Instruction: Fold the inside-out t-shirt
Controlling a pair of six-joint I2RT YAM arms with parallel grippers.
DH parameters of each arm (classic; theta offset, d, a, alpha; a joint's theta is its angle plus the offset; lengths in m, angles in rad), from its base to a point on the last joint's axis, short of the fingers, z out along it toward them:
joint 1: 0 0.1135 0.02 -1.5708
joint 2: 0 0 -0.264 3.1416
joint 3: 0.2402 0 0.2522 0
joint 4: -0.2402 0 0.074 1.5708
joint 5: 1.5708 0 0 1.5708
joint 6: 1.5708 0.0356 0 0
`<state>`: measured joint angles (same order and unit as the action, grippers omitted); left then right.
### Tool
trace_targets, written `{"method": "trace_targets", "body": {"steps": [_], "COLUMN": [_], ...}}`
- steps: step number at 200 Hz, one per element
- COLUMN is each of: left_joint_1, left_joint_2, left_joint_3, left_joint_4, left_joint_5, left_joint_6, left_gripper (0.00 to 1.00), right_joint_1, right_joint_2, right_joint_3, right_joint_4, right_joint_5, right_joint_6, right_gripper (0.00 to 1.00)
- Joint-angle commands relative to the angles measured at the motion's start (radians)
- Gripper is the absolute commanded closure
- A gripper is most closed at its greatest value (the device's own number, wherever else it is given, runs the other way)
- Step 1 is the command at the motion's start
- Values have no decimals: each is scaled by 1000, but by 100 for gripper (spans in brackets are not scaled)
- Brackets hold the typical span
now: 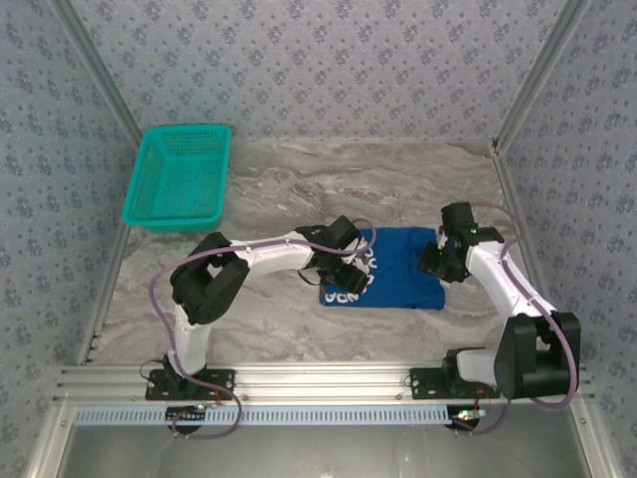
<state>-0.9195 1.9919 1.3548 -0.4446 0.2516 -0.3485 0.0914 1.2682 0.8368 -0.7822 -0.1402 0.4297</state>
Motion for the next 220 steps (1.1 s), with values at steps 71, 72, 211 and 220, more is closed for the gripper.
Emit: {"method": "trace_targets", "body": {"steps": [71, 72, 211, 220], "left_joint_1": [-7, -9, 157, 204], "left_joint_2": [-65, -66, -200, -156], "left_joint_3": [-102, -103, -17, 31], "left_joint_4": [-93, -93, 141, 117], "left_joint_5": [43, 45, 101, 119], "left_joint_6": [-33, -34, -7, 11], "left_gripper": [37, 37, 23, 23], "right_joint_1": [64, 66, 58, 28], "right_joint_2": [345, 348, 432, 414], "right_joint_3": [82, 90, 484, 435], "right_joint_4": [86, 87, 80, 97], "right_joint_5": [24, 26, -64, -69], "right_joint_6": [-28, -32, -188, -160], "right_gripper": [67, 67, 51, 49]}}
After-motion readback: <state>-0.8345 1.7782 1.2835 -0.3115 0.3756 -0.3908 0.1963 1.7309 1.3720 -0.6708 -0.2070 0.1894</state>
